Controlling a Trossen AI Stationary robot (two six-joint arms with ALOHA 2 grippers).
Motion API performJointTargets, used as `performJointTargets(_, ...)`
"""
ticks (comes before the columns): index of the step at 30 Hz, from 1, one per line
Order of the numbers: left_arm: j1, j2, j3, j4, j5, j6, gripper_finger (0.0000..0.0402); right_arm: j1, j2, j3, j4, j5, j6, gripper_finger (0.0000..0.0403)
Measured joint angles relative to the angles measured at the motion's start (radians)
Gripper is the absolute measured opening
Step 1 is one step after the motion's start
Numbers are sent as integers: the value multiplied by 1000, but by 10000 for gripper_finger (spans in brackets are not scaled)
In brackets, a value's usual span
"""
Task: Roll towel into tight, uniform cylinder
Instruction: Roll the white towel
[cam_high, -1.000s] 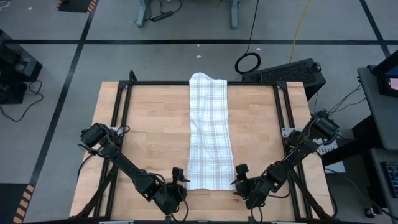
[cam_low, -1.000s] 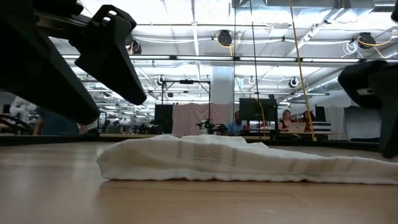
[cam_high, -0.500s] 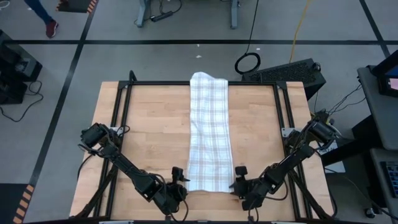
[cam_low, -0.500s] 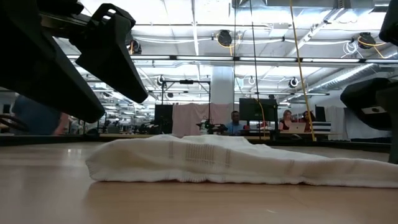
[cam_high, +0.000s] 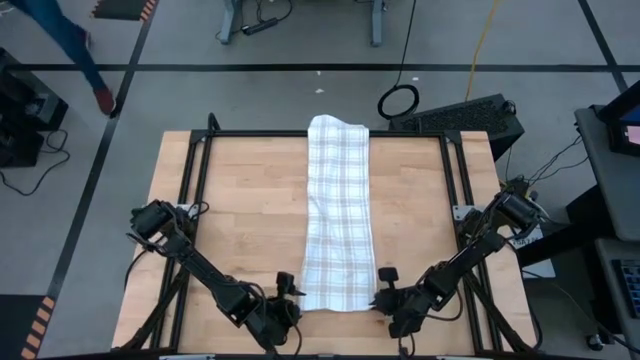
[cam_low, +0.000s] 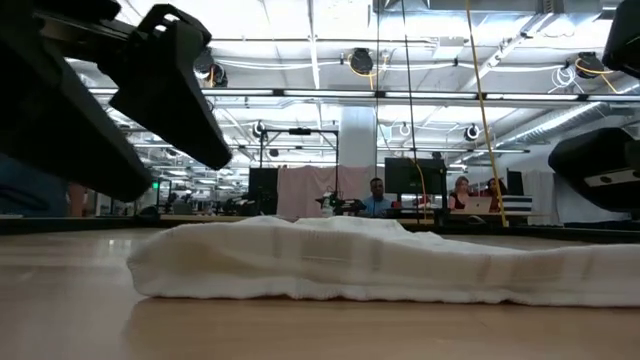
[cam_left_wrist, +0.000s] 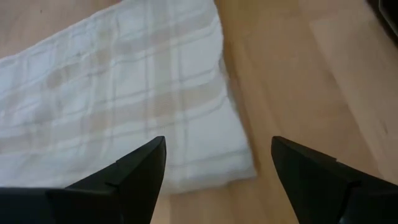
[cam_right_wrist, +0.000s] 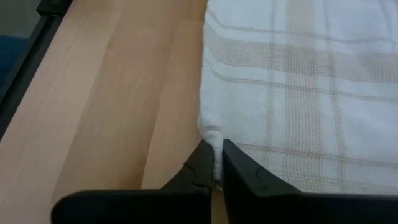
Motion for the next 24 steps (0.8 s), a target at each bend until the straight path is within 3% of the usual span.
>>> performJointTargets(9, -6, 111, 0, 83, -76, 103, 292, -42, -104, -5, -100, -98, -15, 2)
performJointTargets(14, -11, 125, 1, 122, -90, 156, 287, -52, -110, -5, -107, -100, -26, 1)
performJointTargets(19, -24, 130, 22, 128, -96, 241, 252, -59, -110, -4, -114, -99, -41, 2)
performJointTargets(24, 19, 127, 23, 101, -25, 239, 200, -61, -111, -3, -116, -117, -62, 2)
